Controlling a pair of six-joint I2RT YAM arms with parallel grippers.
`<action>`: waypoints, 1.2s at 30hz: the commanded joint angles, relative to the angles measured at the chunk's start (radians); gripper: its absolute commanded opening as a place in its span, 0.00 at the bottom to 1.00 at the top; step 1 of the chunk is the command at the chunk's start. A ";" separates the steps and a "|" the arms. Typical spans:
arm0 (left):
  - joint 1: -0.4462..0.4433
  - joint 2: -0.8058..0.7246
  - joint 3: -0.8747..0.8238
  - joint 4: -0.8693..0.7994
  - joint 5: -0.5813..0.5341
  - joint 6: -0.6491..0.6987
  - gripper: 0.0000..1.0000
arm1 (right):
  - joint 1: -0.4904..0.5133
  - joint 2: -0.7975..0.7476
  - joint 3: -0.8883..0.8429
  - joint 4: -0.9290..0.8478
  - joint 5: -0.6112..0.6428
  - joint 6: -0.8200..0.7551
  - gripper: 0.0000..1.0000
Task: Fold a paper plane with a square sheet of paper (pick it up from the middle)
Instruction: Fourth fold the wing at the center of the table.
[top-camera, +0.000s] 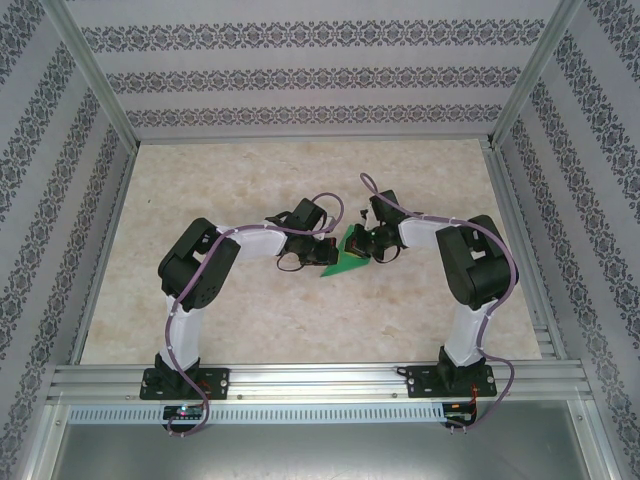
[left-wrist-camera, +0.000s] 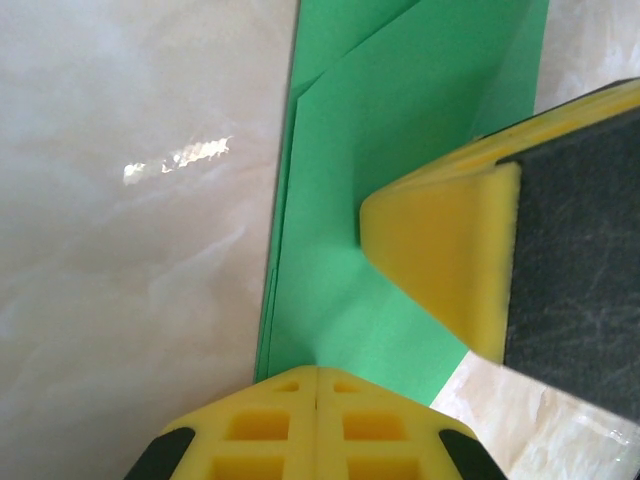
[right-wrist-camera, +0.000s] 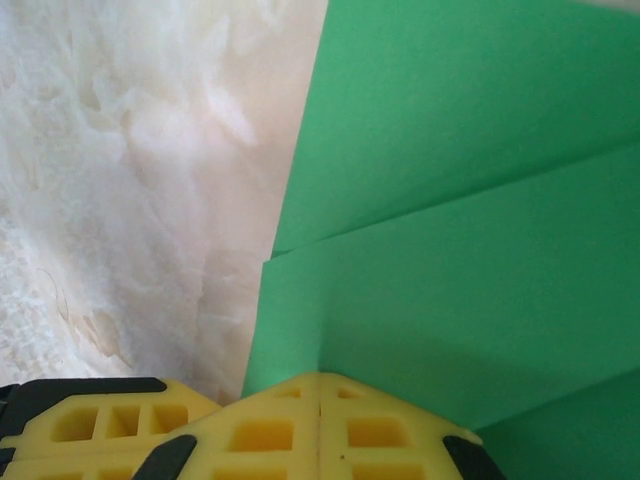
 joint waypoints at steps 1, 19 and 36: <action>0.007 0.072 -0.047 -0.135 -0.073 0.025 0.00 | -0.036 0.025 -0.009 0.022 0.042 -0.046 0.00; 0.008 0.074 -0.027 -0.153 -0.067 0.053 0.00 | 0.021 -0.096 -0.027 0.046 -0.017 -0.058 0.01; 0.009 0.065 -0.039 -0.156 -0.087 0.043 0.00 | 0.008 0.001 -0.080 0.047 0.019 -0.034 0.01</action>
